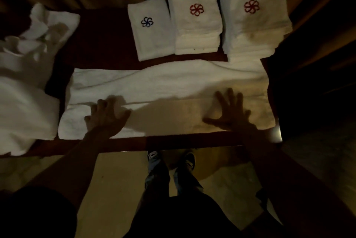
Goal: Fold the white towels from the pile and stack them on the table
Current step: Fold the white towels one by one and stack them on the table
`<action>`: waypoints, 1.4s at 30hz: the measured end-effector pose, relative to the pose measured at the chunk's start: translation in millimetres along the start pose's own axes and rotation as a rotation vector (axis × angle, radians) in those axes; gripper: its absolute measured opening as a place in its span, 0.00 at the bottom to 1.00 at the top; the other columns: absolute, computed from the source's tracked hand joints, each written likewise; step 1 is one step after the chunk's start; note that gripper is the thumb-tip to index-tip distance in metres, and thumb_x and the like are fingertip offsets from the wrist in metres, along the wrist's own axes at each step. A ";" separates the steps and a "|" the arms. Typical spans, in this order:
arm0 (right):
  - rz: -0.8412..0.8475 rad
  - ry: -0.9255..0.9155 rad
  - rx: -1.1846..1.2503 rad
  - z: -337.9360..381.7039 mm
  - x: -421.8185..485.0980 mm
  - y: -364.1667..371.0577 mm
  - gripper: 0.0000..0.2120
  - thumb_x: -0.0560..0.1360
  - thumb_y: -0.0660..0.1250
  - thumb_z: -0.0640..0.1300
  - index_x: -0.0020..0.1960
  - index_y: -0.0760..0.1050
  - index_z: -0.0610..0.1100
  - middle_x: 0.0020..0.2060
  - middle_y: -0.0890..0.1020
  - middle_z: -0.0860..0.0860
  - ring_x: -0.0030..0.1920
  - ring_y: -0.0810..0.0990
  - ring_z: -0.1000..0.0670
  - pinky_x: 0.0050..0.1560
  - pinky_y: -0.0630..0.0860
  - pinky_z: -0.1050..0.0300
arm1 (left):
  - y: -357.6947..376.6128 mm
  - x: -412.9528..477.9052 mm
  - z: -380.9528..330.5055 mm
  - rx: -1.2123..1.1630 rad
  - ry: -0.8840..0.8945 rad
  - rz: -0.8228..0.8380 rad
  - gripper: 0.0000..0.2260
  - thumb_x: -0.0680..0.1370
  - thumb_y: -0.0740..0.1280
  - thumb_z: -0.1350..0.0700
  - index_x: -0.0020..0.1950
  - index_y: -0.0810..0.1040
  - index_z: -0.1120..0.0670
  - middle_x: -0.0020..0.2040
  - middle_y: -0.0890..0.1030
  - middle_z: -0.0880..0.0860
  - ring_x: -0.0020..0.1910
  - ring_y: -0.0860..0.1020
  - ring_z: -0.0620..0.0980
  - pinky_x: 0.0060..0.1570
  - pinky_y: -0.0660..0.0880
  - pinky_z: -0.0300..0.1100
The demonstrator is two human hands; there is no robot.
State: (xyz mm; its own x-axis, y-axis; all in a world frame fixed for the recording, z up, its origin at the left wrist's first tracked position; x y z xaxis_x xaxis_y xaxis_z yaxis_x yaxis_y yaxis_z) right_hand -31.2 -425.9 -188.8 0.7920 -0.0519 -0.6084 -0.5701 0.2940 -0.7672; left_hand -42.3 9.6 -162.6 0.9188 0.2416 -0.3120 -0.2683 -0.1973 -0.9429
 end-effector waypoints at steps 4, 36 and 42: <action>-0.038 -0.010 -0.031 -11.9 -11.8 8.7 0.57 0.62 0.64 0.81 0.77 0.32 0.67 0.77 0.28 0.55 0.77 0.28 0.40 0.69 0.46 0.20 | 10.4 -16.8 -2.4 -0.003 -0.038 0.015 0.34 0.71 0.65 0.29 0.71 0.61 0.42 0.69 0.61 0.53 0.68 0.62 0.60 0.55 0.70 0.67; -0.197 -0.024 -0.073 80.3 51.3 -43.0 0.35 0.79 0.59 0.65 0.79 0.56 0.50 0.77 0.60 0.47 0.76 0.58 0.41 0.66 0.69 0.33 | -23.5 95.3 1.9 -0.131 0.182 0.029 0.21 0.80 0.48 0.40 0.66 0.67 0.50 0.63 0.65 0.53 0.62 0.67 0.59 0.51 0.73 0.69; -0.439 0.009 0.047 68.5 56.1 -67.9 0.26 0.81 0.62 0.53 0.75 0.65 0.45 0.73 0.68 0.43 0.73 0.65 0.41 0.67 0.70 0.40 | -32.4 104.7 1.6 -0.062 0.088 -0.036 0.18 0.84 0.55 0.47 0.73 0.67 0.50 0.75 0.65 0.54 0.76 0.59 0.58 0.67 0.59 0.73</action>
State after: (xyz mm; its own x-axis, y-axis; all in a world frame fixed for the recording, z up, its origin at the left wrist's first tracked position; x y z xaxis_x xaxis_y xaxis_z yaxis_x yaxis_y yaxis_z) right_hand 66.9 -383.3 -157.0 0.9547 -0.1902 -0.2288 -0.1691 0.2855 -0.9433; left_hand 62.1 42.9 -164.8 0.9502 0.1658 -0.2640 -0.2186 -0.2493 -0.9434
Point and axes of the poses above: each hand's wrist, its own x-axis towards the middle knuckle, its own y-axis out of the palm, z = x × y, the point moved 8 cm from there along x, towards the middle knuckle
